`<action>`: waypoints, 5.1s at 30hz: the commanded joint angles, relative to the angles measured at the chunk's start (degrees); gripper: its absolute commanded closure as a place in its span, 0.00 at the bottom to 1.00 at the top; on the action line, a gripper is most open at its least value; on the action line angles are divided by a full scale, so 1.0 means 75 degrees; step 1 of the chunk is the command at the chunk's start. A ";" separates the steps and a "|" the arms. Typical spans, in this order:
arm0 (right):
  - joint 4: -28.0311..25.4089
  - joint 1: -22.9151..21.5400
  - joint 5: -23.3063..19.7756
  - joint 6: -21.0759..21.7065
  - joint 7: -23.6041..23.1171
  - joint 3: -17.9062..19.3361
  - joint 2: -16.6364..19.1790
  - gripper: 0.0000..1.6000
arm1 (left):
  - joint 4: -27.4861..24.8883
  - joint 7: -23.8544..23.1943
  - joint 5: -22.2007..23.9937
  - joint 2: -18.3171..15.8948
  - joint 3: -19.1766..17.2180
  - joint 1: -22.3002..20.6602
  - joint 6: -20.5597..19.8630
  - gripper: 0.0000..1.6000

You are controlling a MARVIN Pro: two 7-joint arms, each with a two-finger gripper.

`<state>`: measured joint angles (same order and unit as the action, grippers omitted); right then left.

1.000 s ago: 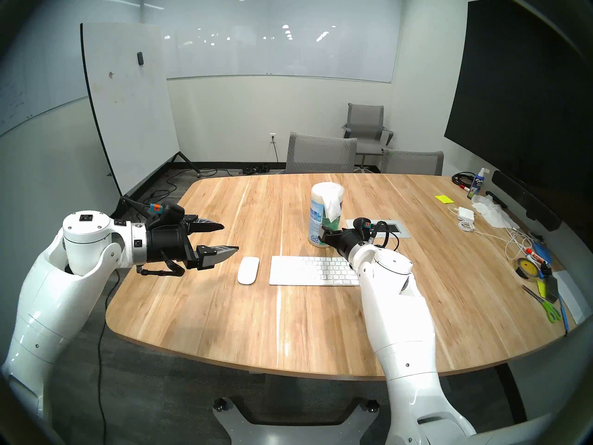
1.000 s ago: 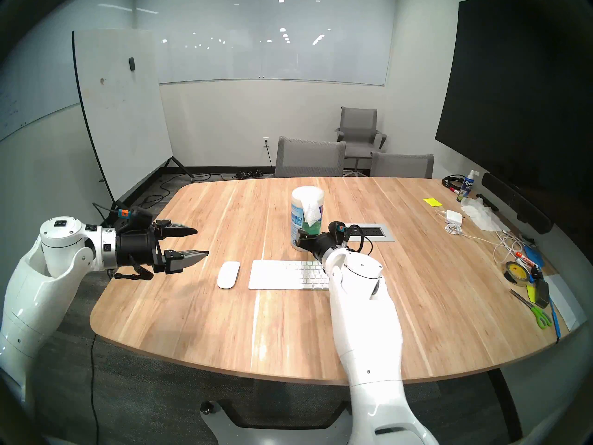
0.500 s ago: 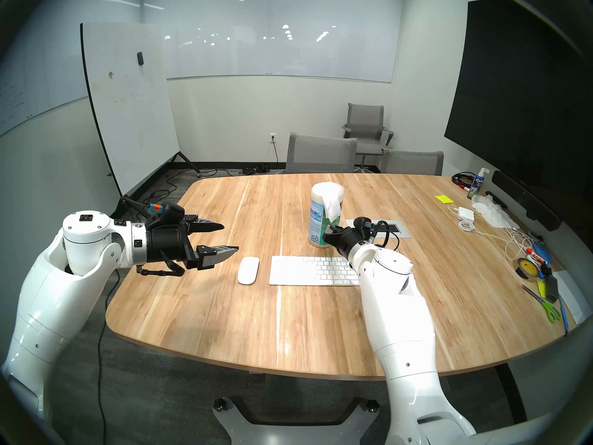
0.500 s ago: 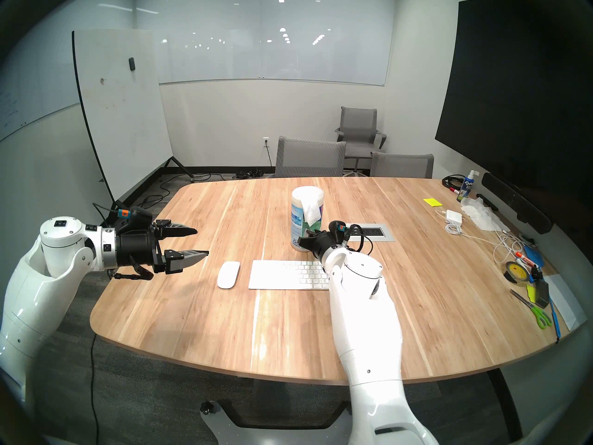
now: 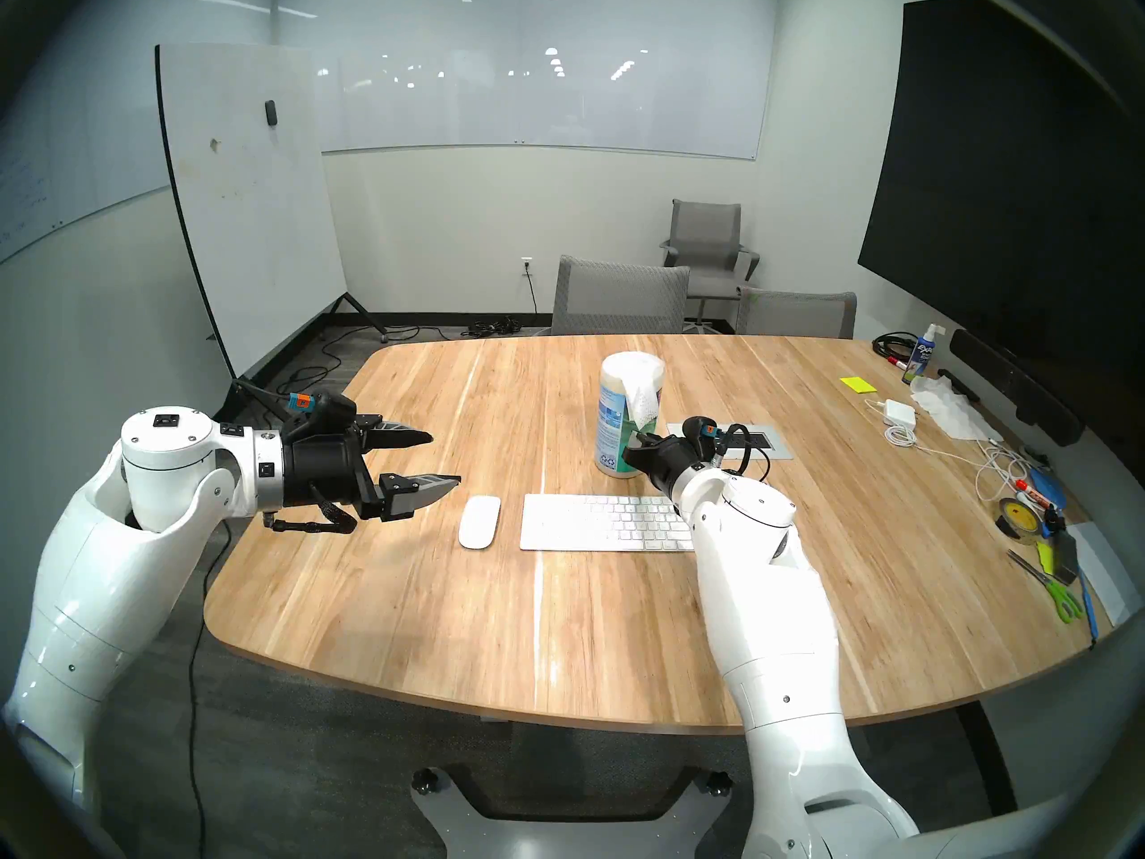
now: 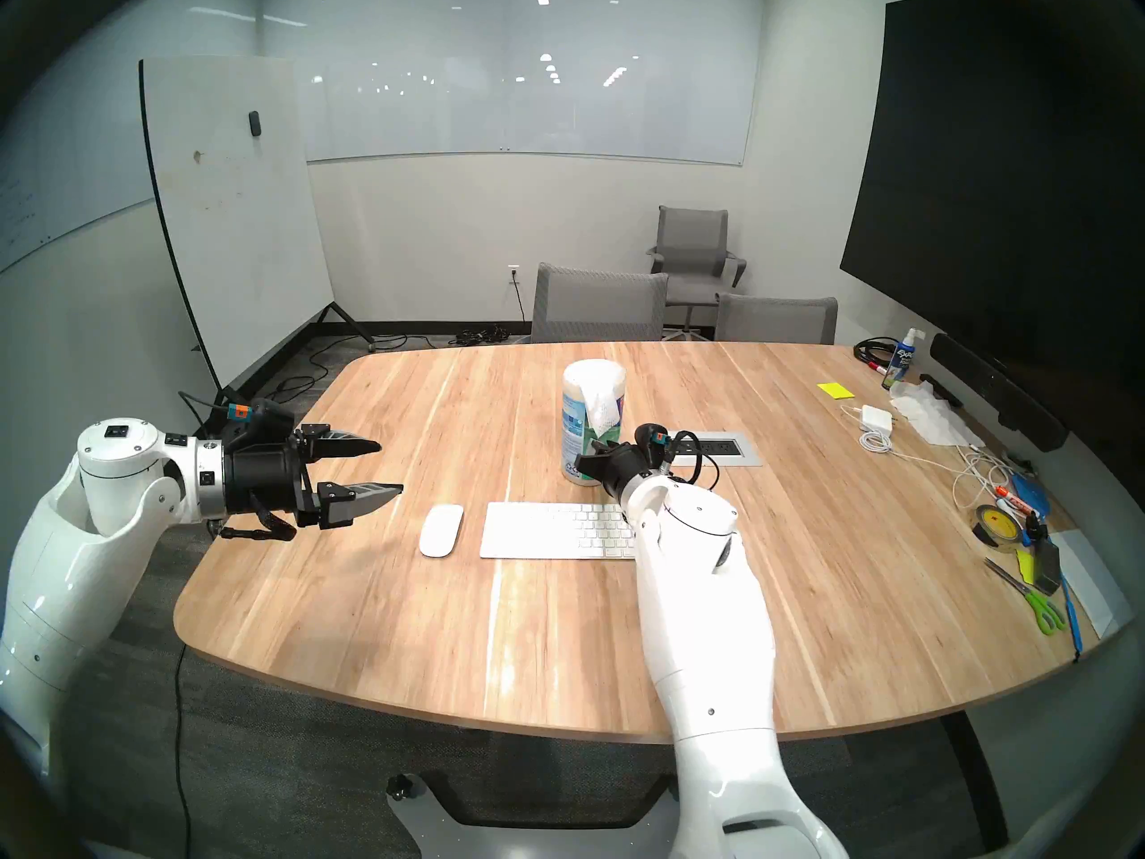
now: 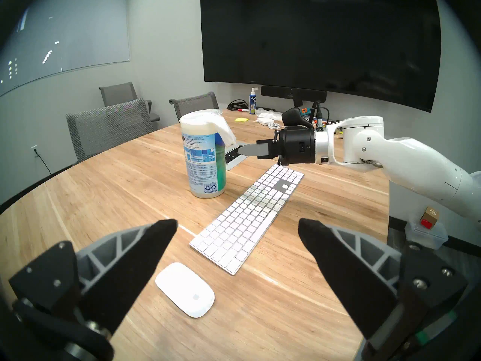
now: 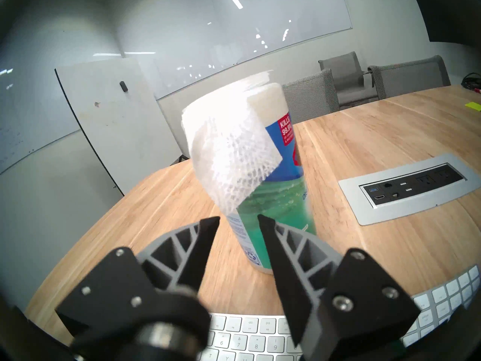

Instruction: Wipe the keyboards and mice with a disinfecting wipe, then set the wipe down

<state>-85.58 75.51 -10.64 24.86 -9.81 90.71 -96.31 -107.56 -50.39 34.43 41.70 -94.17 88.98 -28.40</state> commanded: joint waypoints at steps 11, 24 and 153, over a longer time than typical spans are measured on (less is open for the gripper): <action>-0.0122 -0.0347 -0.0073 -0.0010 0.0034 0.0012 -0.0078 0.39 | -0.0055 -0.0012 0.0024 -0.0016 -0.0063 -0.0011 0.0008 0.00; -0.0138 -0.0443 -0.0068 0.0063 0.0070 -0.0049 -0.0114 0.69 | -0.0055 -0.0012 0.0024 -0.0016 -0.0062 -0.0011 0.0008 0.00; -0.2954 -0.0876 0.0317 0.4019 -0.2605 0.0325 0.3045 1.00 | -0.0057 -0.0011 0.0025 -0.0016 -0.0064 -0.0009 0.0008 0.00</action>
<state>-107.54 69.51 -9.60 55.16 -28.15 95.00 -77.15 -107.55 -50.37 34.43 41.69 -94.17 88.99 -28.39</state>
